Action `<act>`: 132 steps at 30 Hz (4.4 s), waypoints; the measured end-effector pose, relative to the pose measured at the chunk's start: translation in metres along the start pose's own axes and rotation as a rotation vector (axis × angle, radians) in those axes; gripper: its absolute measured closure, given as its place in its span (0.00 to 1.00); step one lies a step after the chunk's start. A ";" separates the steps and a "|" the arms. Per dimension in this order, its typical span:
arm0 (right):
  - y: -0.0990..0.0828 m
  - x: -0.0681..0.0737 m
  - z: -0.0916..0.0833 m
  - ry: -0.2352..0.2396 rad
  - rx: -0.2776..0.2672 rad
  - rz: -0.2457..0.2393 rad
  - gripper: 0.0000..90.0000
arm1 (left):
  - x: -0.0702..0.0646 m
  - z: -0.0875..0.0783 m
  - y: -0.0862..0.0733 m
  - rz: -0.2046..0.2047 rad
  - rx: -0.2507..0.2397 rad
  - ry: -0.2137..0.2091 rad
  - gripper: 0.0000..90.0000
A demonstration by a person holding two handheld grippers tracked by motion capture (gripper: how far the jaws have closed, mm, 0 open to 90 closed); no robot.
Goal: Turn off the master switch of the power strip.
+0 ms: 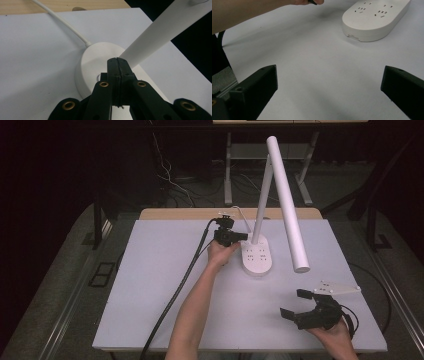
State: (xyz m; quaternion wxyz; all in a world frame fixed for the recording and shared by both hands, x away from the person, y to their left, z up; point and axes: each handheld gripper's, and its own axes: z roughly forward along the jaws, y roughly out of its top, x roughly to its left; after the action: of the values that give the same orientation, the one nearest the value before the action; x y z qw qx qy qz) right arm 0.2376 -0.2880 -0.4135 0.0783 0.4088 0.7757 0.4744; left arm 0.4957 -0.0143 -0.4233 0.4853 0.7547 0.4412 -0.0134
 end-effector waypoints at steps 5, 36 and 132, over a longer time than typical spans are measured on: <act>0.000 0.000 0.001 0.002 0.001 -0.008 0.00 | 0.003 0.005 -0.003 -0.013 0.010 0.009 1.00; 0.001 0.000 -0.001 -0.001 -0.007 -0.009 0.00 | -0.006 0.018 0.001 0.065 0.106 0.120 1.00; 0.002 -0.003 0.006 -0.013 0.006 -0.012 0.00 | -0.005 -0.196 -0.062 0.186 -0.120 0.003 0.00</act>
State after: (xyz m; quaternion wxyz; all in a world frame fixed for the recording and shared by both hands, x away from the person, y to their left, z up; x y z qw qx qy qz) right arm 0.2438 -0.2857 -0.4154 0.0851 0.4074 0.7789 0.4691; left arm 0.3708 0.1363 -0.3621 0.5281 0.7621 0.3699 0.0591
